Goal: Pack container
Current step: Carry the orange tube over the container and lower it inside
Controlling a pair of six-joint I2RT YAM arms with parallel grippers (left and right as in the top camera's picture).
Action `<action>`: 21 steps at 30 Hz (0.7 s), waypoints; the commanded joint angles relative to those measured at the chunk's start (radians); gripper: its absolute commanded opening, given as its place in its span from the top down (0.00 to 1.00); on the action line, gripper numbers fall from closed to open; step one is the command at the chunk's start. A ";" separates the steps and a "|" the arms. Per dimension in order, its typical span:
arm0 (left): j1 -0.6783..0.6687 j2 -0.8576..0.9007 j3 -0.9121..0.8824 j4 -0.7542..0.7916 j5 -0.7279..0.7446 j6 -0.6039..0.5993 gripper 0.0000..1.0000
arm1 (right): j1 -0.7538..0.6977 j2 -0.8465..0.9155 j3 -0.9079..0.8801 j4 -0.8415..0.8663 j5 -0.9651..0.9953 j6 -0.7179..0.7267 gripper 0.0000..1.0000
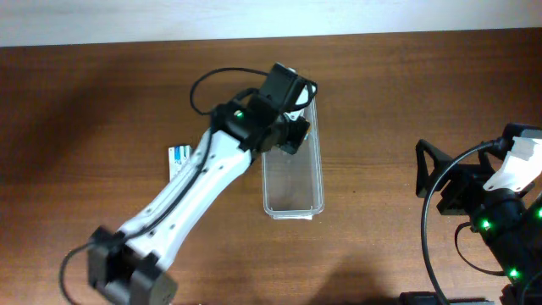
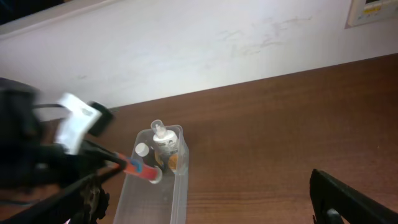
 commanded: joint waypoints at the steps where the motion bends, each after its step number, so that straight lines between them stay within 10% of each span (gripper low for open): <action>1: 0.000 0.034 0.015 0.031 -0.013 0.092 0.75 | -0.005 0.000 0.007 0.003 -0.009 -0.010 0.02; 21: 0.001 0.127 0.015 0.123 -0.062 0.279 0.75 | -0.005 0.000 0.007 0.003 -0.009 -0.010 0.02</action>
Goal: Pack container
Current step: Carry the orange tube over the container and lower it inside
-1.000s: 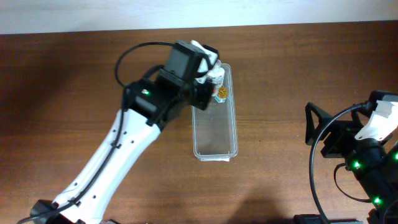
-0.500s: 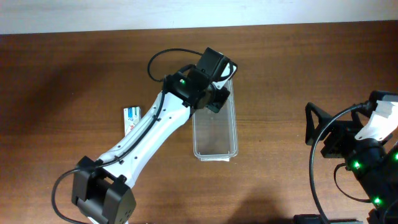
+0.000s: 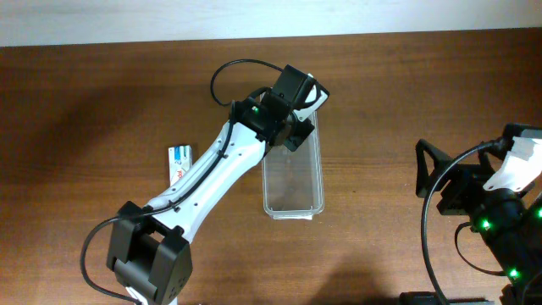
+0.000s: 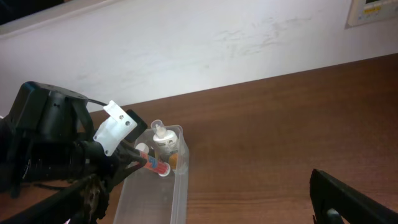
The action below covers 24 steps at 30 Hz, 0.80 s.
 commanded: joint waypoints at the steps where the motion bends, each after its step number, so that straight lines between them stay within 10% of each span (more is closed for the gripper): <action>1: 0.001 0.018 0.015 0.010 -0.011 0.037 0.75 | -0.005 0.000 0.007 0.003 -0.009 -0.010 0.01; 20: 0.002 0.084 0.015 0.011 -0.011 0.037 0.74 | -0.005 0.000 0.007 0.003 -0.009 -0.011 0.02; 24: 0.010 0.084 0.015 0.011 -0.011 0.037 0.59 | -0.005 0.000 0.007 0.003 -0.009 -0.010 0.02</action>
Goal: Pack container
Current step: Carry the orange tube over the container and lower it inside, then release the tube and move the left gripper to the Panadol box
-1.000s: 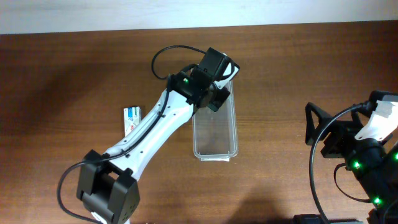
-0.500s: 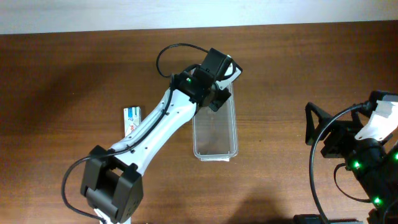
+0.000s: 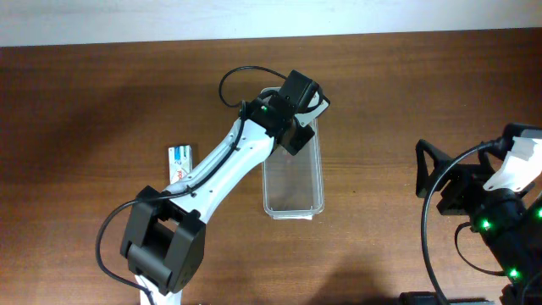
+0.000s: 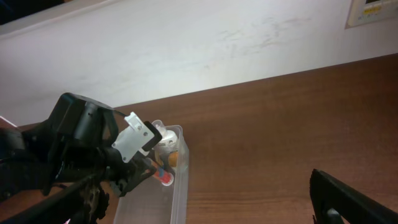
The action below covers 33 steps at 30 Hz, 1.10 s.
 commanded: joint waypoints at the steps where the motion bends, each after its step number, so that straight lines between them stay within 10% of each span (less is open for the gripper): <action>1: 0.012 -0.003 0.015 0.004 -0.010 0.011 0.56 | -0.005 0.000 0.007 0.003 -0.009 -0.010 0.01; 19: 0.036 -0.003 0.016 0.057 -0.011 0.011 0.24 | -0.005 0.000 0.007 0.003 -0.009 -0.010 0.02; 33: 0.036 -0.014 0.182 -0.119 -0.012 -0.008 0.23 | -0.005 0.000 0.007 0.003 -0.009 -0.010 0.02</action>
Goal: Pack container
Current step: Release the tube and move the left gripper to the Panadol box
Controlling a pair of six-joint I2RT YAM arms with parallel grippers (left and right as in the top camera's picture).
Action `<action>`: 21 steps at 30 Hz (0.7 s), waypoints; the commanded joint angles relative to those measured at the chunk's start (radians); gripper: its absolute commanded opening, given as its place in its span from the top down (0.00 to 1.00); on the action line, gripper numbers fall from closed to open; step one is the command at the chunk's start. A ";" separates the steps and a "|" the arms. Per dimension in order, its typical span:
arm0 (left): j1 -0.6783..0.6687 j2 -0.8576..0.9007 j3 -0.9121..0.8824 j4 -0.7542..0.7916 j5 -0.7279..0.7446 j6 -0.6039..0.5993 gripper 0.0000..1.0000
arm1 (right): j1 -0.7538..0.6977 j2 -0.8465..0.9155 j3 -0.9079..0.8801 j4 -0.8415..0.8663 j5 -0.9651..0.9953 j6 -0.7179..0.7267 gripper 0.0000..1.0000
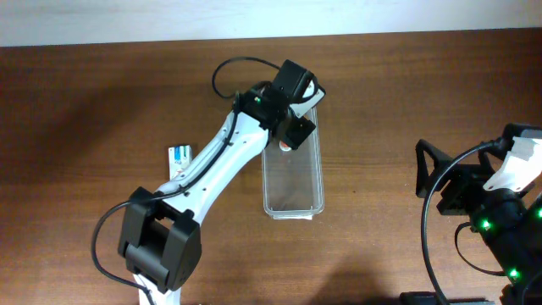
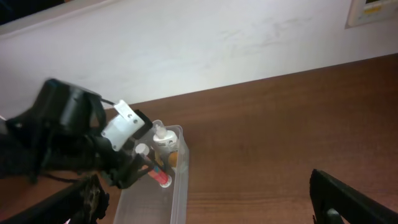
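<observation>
A clear oblong container [image 1: 293, 182] lies mid-table. At its far end stand a small clear bottle [image 2: 163, 139], a white-capped item [image 2: 142, 150] and something orange [image 2: 173, 160]. My left gripper [image 1: 290, 137] reaches over that far end, shut on a red tube [image 2: 160, 176]. The tube's white cap [image 1: 285, 146] points down into the container, just in front of the bottle. My right gripper [image 1: 429, 178] is far off at the table's right side, open, with nothing between its fingers.
A blue-and-white packet [image 1: 179, 158] lies on the table left of the container, partly under the left arm. A white wall [image 2: 205, 43] runs behind the table's far edge. The container's near half holds nothing.
My left gripper has drawn back a little from the bottle, toward the container's left wall. The red tube is still in it, its cap now showing in the overhead view. My right arm has not moved.
My left gripper held the tube over the container's far part. Then it was closer to the bottle, then low beside the bottle and the orange item. Now it is slightly back from them, still shut on the tube.
</observation>
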 commanded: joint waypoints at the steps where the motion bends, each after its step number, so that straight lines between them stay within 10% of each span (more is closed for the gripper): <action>1: 0.008 -0.018 0.105 -0.063 -0.013 -0.028 0.22 | -0.005 0.000 0.007 0.003 -0.009 -0.010 0.01; 14: 0.291 -0.055 0.155 -0.387 -0.106 -0.258 0.21 | -0.005 0.000 0.007 0.003 -0.009 -0.010 0.02; 21: 0.577 -0.040 0.060 -0.434 0.178 -0.285 0.16 | -0.005 0.000 0.007 0.003 -0.009 -0.010 0.02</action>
